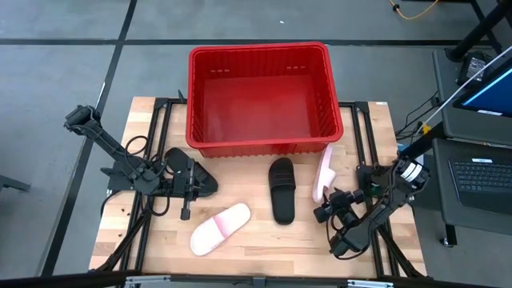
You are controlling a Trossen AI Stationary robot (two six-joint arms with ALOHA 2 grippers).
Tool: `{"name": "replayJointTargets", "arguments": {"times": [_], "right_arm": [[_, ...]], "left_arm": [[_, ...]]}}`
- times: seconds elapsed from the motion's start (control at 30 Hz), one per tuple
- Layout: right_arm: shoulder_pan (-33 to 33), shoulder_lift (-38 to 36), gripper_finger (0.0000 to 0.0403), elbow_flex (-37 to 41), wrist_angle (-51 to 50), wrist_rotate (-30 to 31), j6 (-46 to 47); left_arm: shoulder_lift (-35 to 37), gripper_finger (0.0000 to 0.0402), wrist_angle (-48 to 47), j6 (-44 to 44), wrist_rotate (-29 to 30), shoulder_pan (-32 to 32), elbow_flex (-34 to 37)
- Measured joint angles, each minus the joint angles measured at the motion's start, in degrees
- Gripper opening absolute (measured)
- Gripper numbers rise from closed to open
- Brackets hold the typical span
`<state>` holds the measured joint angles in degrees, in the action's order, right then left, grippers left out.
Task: Pick and place slides into bin
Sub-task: Put the right pink slipper into the red bin
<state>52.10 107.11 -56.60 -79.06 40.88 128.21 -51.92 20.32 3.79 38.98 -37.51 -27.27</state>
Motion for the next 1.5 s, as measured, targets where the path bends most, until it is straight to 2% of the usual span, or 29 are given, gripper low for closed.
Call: {"name": "replayJointTargets", "arguments": {"times": [0.7, 0.83, 0.9, 1.0, 1.03, 1.23, 1.4, 1.5], "right_arm": [[-3.57, 0.0, 0.0215, 4.04, 1.56, 0.37, 0.63], [-3.61, 0.0, 0.0174, 4.04, 1.54, 0.31, 0.61], [-3.61, 0.0, 0.0129, 4.04, 1.54, -0.01, 0.62], [-3.61, 0.0, 0.0038, 4.04, 1.71, -0.27, 0.62], [-3.61, 0.0, 0.0022, 4.04, 1.81, -0.31, 0.57], [-3.48, 0.0, 0.0012, 3.21, 2.89, -0.29, 0.52], [-1.93, 0.0, 0.0012, -0.69, 1.22, -0.93, 0.13], [-0.81, 0.0, 0.0012, -3.58, -0.33, -3.51, -0.24]], "left_arm": [[-0.04, 0.0002, -0.92, 0.0, 0.0, -0.01, 0.0], [-0.04, 0.0002, -0.91, -0.02, 0.0, 0.01, 0.0], [-0.04, 0.0002, -0.91, -0.04, 0.0, 0.0, 0.0], [-0.04, 0.0002, -0.92, -0.04, 0.0, 0.01, 0.0], [-0.04, 0.0002, -0.9, -0.06, 0.0, -0.01, 0.0], [-0.04, 0.0002, -0.9, -0.2, 0.0, 0.01, 0.0], [-0.04, 0.0002, -0.92, -0.21, 0.0, 0.01, 0.0], [-0.04, 0.0002, -0.9, -0.47, 0.0, 0.0, 0.0]]}}
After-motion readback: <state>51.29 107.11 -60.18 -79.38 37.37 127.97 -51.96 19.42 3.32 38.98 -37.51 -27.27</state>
